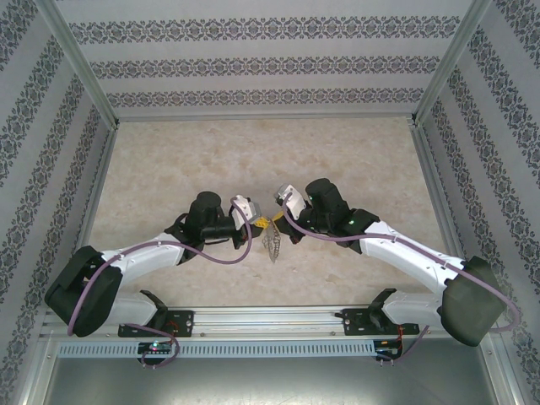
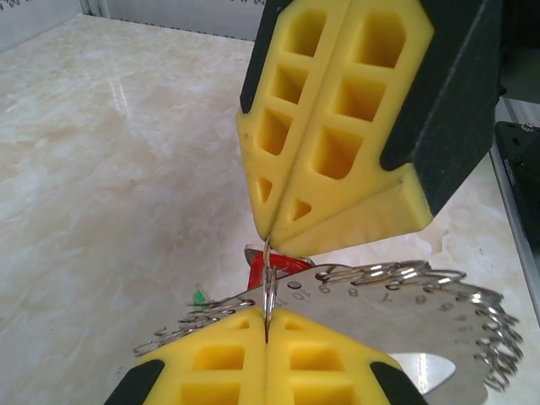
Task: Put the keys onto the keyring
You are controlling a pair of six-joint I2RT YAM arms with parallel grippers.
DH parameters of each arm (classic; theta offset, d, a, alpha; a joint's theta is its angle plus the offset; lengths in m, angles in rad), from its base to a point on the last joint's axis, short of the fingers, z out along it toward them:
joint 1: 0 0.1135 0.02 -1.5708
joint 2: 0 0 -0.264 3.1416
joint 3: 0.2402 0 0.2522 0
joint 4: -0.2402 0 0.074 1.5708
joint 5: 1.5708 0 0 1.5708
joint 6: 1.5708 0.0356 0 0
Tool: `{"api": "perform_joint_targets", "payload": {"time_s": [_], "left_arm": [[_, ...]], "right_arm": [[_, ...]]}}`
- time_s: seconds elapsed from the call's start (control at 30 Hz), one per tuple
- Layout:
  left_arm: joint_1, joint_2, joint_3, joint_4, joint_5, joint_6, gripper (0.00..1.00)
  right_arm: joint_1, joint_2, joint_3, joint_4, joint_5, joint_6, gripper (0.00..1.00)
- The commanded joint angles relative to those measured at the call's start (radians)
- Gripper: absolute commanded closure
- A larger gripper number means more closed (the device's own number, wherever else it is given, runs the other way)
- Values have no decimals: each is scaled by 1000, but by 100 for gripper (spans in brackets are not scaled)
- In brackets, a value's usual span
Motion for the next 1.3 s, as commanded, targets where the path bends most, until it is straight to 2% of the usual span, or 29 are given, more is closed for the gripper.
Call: {"api": "perform_joint_targets", "payload": {"time_s": [0.0, 0.1, 0.23, 0.43, 0.87, 1.27], "left_arm": [[-12, 0, -28, 91, -19, -45, 100], [-15, 9, -30, 98, -32, -56, 100], [-23, 14, -6, 50, -35, -32, 86], [-25, 11, 31, -10, -28, 7, 78], [-24, 27, 99, -162, 17, 89, 74], [-25, 37, 131, -191, 45, 102, 85]], "right_arm": [[-19, -3, 7, 4, 11, 16, 100], [-14, -13, 18, 19, -28, 15, 100], [-10, -19, 27, 22, -53, 0, 100], [0, -19, 30, 25, -66, -12, 100], [11, -26, 33, 21, -79, -34, 100], [18, -33, 30, 21, -86, -36, 100]]}}
